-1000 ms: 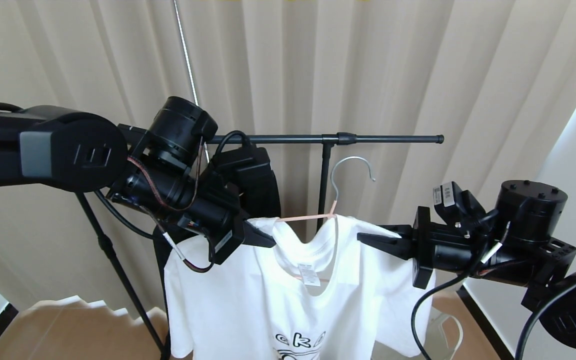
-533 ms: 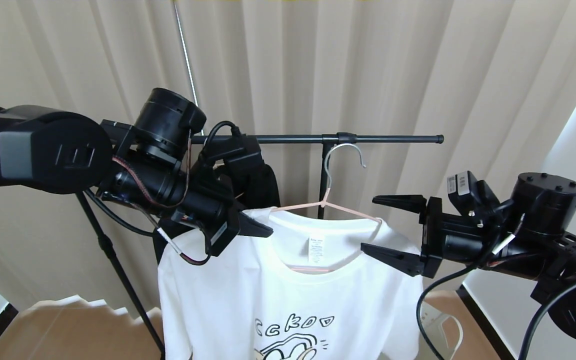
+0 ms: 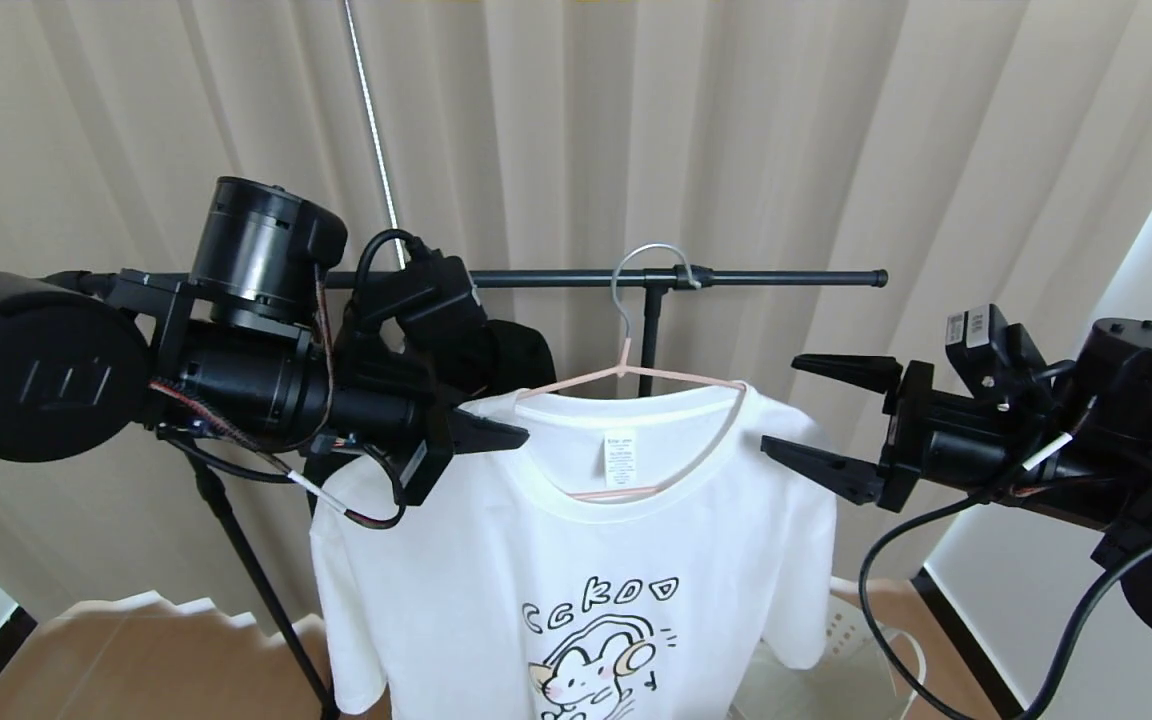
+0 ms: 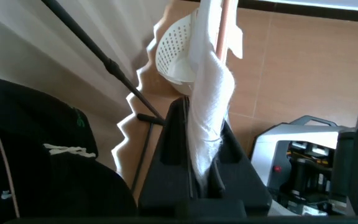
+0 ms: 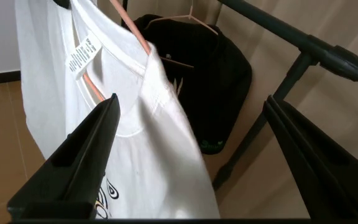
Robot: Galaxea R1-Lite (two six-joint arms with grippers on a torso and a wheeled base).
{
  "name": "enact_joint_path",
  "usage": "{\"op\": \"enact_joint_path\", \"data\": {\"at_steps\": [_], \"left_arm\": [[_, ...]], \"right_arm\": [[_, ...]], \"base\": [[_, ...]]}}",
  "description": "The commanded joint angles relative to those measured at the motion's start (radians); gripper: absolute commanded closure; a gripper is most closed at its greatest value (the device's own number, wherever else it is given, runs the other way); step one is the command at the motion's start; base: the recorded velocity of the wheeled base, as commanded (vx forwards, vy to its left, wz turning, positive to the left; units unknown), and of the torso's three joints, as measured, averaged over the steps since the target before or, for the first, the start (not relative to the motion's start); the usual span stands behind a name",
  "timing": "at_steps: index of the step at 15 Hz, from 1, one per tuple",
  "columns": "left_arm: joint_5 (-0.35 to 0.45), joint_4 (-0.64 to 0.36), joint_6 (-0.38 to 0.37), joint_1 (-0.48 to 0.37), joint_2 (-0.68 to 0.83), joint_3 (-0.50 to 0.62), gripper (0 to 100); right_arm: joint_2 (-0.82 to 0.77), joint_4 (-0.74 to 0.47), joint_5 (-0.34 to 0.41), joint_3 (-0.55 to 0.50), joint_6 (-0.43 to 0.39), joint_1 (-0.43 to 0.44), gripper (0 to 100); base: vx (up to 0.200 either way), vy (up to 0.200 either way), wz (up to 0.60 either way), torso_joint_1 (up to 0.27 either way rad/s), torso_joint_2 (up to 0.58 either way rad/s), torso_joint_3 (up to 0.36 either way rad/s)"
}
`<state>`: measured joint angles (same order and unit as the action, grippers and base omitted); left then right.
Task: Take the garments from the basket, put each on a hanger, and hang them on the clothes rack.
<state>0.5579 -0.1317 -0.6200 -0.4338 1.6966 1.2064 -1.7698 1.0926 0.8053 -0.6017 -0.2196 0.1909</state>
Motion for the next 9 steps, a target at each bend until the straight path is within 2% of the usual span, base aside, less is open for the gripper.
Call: {"op": "enact_joint_path", "data": {"at_steps": [1,9], "left_arm": [[-0.003,0.017,-0.001,0.017,-0.038,-0.036,100],[-0.004,0.067,-0.001,0.061,-0.110,-0.099,100]], "right_arm": [[-0.023,0.001,0.000,-0.001,-0.003,-0.007,0],[-0.135,0.001,-0.002,-0.024,-0.076,-0.051,0]], "base": [[0.000,0.000,0.00,0.000,0.00,0.000],[0.000,0.000,0.00,0.000,0.00,0.000]]}}
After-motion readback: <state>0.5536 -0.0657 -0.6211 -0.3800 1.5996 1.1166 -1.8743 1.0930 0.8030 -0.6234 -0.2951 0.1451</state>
